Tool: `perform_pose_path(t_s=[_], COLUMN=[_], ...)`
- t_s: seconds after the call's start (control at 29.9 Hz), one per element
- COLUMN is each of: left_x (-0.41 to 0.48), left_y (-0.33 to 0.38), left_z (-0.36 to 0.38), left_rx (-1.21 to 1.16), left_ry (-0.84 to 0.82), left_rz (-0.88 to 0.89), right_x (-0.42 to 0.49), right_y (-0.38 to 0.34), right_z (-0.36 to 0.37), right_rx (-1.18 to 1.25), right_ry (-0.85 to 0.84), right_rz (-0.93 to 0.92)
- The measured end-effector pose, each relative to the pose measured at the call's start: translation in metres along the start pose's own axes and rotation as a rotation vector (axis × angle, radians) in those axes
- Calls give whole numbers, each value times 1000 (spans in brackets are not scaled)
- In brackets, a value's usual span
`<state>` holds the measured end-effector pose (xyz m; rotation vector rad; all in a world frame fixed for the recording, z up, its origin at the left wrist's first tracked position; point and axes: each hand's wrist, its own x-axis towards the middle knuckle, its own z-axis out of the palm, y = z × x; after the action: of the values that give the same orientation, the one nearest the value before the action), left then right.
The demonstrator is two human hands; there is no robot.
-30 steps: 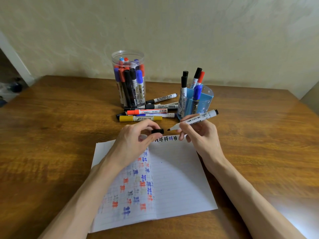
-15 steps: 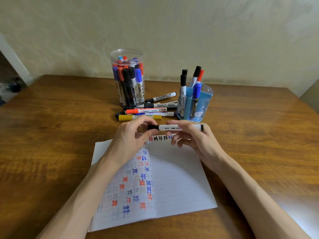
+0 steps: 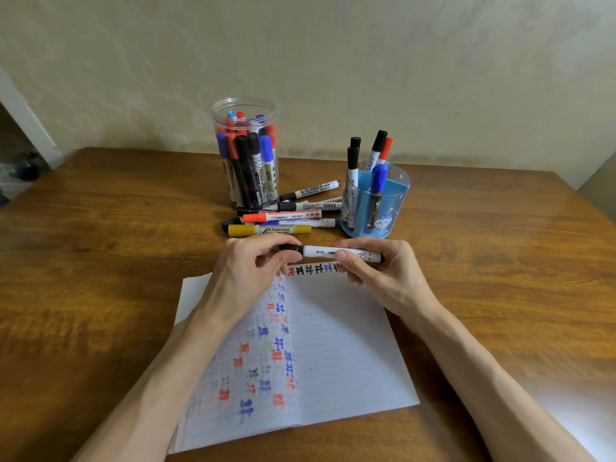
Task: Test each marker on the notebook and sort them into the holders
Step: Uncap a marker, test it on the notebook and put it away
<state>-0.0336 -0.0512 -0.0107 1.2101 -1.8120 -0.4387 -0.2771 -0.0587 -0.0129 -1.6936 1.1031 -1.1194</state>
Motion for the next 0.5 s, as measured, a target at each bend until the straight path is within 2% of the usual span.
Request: perform_pose_path(t_s=[0.33, 0.5], left_x=[3, 5], left_y=[3, 5], left_z=[7, 1], left_rx=[31, 64], left_ry=[53, -40], left_rz=[-10, -38], right_x=[-4, -5], right_y=[6, 8], right_z=[12, 10], right_rx=[48, 52], right_ry=[76, 63], right_rz=[12, 54])
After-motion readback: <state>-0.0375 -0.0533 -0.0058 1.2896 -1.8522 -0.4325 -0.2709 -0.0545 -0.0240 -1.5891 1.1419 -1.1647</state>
